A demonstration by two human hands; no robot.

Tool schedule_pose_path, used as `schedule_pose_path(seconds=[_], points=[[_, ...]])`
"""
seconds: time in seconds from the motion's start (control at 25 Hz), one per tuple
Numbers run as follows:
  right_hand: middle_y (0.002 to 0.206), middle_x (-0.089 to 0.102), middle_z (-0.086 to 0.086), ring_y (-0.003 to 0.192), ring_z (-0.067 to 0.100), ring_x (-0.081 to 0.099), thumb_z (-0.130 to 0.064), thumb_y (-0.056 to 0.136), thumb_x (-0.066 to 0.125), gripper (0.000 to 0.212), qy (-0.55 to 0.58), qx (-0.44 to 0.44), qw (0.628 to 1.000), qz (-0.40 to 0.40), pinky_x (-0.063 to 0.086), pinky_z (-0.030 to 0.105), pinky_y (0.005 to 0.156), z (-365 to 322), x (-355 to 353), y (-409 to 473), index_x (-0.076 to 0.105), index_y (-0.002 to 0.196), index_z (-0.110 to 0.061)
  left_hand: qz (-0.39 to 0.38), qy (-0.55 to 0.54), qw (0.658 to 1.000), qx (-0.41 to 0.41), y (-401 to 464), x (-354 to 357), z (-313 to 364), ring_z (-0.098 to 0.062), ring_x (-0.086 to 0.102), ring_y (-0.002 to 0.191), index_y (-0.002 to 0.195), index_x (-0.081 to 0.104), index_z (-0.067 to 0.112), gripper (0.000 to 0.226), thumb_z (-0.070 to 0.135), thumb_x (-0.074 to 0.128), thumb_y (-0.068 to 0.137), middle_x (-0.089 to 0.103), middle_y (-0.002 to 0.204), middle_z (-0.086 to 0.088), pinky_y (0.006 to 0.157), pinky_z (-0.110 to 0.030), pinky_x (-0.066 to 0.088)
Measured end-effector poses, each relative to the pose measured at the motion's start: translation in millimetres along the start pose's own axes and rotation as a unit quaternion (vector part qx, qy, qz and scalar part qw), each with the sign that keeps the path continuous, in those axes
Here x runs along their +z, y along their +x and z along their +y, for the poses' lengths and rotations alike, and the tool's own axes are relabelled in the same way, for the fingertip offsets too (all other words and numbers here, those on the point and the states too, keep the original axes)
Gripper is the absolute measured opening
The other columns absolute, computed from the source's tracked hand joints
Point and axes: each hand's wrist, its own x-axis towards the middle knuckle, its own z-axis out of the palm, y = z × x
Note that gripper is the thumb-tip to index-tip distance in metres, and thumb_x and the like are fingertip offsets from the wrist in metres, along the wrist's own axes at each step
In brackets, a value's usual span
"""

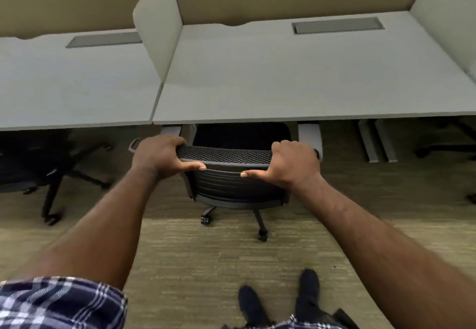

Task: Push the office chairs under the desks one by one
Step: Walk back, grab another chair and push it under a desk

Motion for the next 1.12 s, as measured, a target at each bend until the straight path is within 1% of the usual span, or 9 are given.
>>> schedule_pose_path(seconds=[0.08,0.16,0.32,0.52,0.64,0.76,0.88,1.12], points=[[0.052,0.044,-0.005,0.043,0.010,0.038,-0.109,0.049,0.016,0.096,0.005,0.011,1.000,0.004,0.017,0.022,0.042,4.4,-1.8,-0.8,0.048,0.060,-0.019,0.023,-0.004,1.000,0.001,4.2,-0.8,5.5,-0.018,0.060,0.074,0.085,0.067,0.031,0.101,0.109,0.024,0.038,0.067,0.079,0.007,0.061,-0.031,0.041],[0.051,0.044,-0.006,0.042,0.009,0.037,-0.109,0.049,0.016,0.096,0.004,0.018,1.000,0.004,0.015,0.021,0.041,7.0,-3.4,-1.1,0.048,0.060,-0.019,0.037,-0.008,0.999,0.005,7.8,-2.9,8.2,-0.019,0.059,0.072,0.083,0.067,0.031,0.100,0.109,0.024,0.037,0.065,0.076,0.007,0.060,-0.031,0.040],[0.052,0.046,-0.006,0.042,0.009,0.039,-0.108,0.049,0.018,0.095,0.007,0.028,1.000,0.005,0.017,0.020,0.040,8.6,-3.6,-0.3,0.050,0.061,-0.019,0.039,-0.002,0.999,0.010,12.6,-3.8,9.6,-0.019,0.058,0.069,0.081,0.068,0.029,0.106,0.110,0.020,0.033,0.063,0.072,0.007,0.060,-0.032,0.042],[0.055,0.047,-0.006,0.046,0.009,0.041,-0.107,0.051,0.022,0.094,0.005,0.032,0.999,0.001,0.019,0.021,0.041,10.7,-4.1,-1.2,0.052,0.065,-0.019,0.040,0.007,0.999,0.011,17.5,-1.4,8.4,-0.015,0.050,0.062,0.079,0.069,0.029,0.104,0.110,0.022,0.034,0.057,0.065,0.010,0.056,-0.030,0.037],[0.054,0.047,-0.007,0.045,0.008,0.041,-0.107,0.051,0.023,0.092,0.003,0.035,0.999,-0.006,0.018,0.020,0.040,10.5,-4.1,-1.6,0.052,0.063,-0.020,0.041,0.010,0.999,0.013,18.3,-1.5,8.4,-0.015,0.052,0.061,0.077,0.069,0.029,0.103,0.111,0.022,0.034,0.058,0.064,0.011,0.056,-0.029,0.038],[0.053,0.044,-0.007,0.044,0.008,0.039,-0.108,0.050,0.021,0.091,0.003,0.040,0.999,-0.005,0.018,0.019,0.040,11.1,-2.9,-2.7,0.046,0.061,-0.021,0.036,0.011,0.999,0.012,17.8,-1.9,10.6,-0.015,0.056,0.063,0.080,0.069,0.029,0.104,0.110,0.023,0.035,0.061,0.067,0.009,0.057,-0.030,0.042],[0.054,0.041,-0.007,0.044,0.007,0.037,-0.108,0.051,0.019,0.088,-0.002,0.041,0.999,-0.006,0.017,0.019,0.040,13.4,-2.1,-6.0,0.038,0.059,-0.022,0.034,0.006,0.999,0.013,15.1,-2.8,14.9,-0.015,0.056,0.063,0.081,0.069,0.028,0.105,0.110,0.023,0.035,0.062,0.067,0.008,0.057,-0.029,0.042],[0.055,0.040,-0.007,0.045,0.007,0.034,-0.108,0.050,0.016,0.089,-0.019,0.041,0.999,-0.012,0.015,0.020,0.041,20.8,-2.1,-13.7,0.038,0.061,-0.023,0.034,0.002,0.999,0.026,11.7,-3.1,27.3,-0.012,0.054,0.062,0.081,0.067,0.028,0.106,0.111,0.018,0.035,0.058,0.065,0.009,0.053,-0.028,0.037]])
